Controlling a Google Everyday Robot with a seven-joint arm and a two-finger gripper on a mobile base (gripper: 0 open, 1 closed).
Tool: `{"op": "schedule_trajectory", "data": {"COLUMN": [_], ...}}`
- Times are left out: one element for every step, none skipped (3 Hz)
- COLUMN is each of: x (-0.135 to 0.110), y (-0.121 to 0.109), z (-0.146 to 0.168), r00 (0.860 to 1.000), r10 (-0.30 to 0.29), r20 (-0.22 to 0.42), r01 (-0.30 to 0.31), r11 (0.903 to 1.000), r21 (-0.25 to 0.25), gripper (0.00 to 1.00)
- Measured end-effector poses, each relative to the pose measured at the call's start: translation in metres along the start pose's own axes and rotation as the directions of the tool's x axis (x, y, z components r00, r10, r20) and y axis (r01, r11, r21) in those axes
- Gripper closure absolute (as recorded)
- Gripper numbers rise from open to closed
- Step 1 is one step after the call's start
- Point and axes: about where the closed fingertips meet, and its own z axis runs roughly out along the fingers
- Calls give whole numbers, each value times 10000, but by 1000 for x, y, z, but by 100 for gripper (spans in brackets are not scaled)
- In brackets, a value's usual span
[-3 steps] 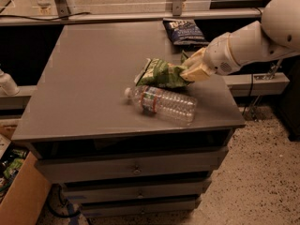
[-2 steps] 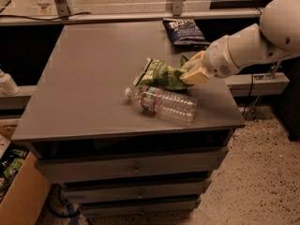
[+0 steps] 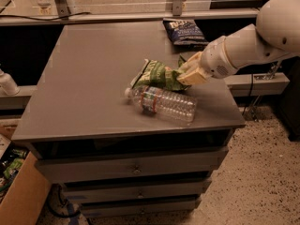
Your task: Move green jalapeno chip bag near water bottle
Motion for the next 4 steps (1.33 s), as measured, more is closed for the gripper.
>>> {"op": "schedule_trajectory", "data": {"x": [-2,0,0,1], "y": [2,3,1,-3], "z": [-4,-6,-8,-12], "r00": [10000,9999,9996,9992], "r10": [-52,-108,-276,-380], "r20": [-31,-70,-107,-108], "r01": [52,108,275,380], "r11": [10000,9999,9996,9993], "r21": [15,-31,-93,2], "gripper": [35,12,0,0]}}
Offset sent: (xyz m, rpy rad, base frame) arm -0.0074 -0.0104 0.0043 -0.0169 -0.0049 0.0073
